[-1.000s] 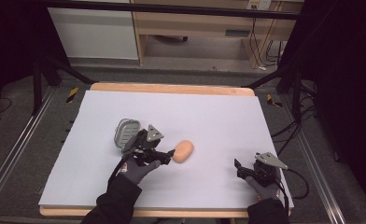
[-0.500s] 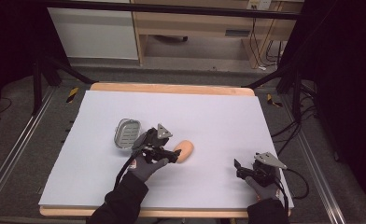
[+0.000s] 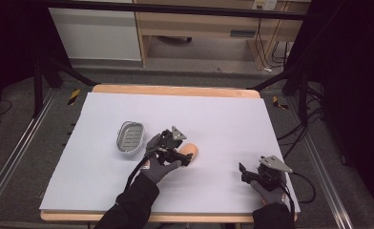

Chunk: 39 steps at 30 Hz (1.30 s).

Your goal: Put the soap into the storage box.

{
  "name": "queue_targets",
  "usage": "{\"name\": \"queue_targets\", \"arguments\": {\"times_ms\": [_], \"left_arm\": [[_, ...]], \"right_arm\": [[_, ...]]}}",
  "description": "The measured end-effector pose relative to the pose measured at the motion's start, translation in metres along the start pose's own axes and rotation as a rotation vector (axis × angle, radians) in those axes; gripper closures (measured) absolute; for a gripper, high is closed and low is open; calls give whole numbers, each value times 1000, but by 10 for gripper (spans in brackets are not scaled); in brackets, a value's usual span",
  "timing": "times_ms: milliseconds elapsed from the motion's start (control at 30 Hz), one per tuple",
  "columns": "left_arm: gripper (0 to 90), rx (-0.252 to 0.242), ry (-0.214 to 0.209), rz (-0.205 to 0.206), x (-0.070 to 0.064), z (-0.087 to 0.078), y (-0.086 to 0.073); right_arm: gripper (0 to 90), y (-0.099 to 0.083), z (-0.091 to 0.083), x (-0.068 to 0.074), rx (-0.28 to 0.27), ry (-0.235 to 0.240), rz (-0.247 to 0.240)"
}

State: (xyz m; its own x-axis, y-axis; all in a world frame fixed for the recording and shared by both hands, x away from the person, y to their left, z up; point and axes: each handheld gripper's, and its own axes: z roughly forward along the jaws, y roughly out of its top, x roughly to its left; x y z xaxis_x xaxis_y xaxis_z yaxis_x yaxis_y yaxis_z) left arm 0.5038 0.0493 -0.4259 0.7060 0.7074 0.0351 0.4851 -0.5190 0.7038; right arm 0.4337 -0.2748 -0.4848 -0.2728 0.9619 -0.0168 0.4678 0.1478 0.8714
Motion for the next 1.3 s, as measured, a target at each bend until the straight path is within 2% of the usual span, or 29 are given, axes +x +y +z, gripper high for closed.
{"name": "queue_targets", "arguments": {"times_ms": [367, 667, 867, 1067, 1300], "left_arm": [[176, 37, -9, 10, -2, 14, 7], [174, 87, -27, 28, -3, 27, 9], [177, 105, -36, 34, -6, 33, 9], [179, 118, -24, 41, -5, 39, 5], [180, 129, -23, 29, -3, 45, 2]], "right_arm": [[105, 0, 0, 0, 1, 3, 0], [107, 0, 0, 0, 5, 7, 6], [108, 0, 0, 0, 4, 5, 3], [109, 0, 0, 0, 5, 5, 4], [111, 0, 0, 0, 7, 5, 7]]}}
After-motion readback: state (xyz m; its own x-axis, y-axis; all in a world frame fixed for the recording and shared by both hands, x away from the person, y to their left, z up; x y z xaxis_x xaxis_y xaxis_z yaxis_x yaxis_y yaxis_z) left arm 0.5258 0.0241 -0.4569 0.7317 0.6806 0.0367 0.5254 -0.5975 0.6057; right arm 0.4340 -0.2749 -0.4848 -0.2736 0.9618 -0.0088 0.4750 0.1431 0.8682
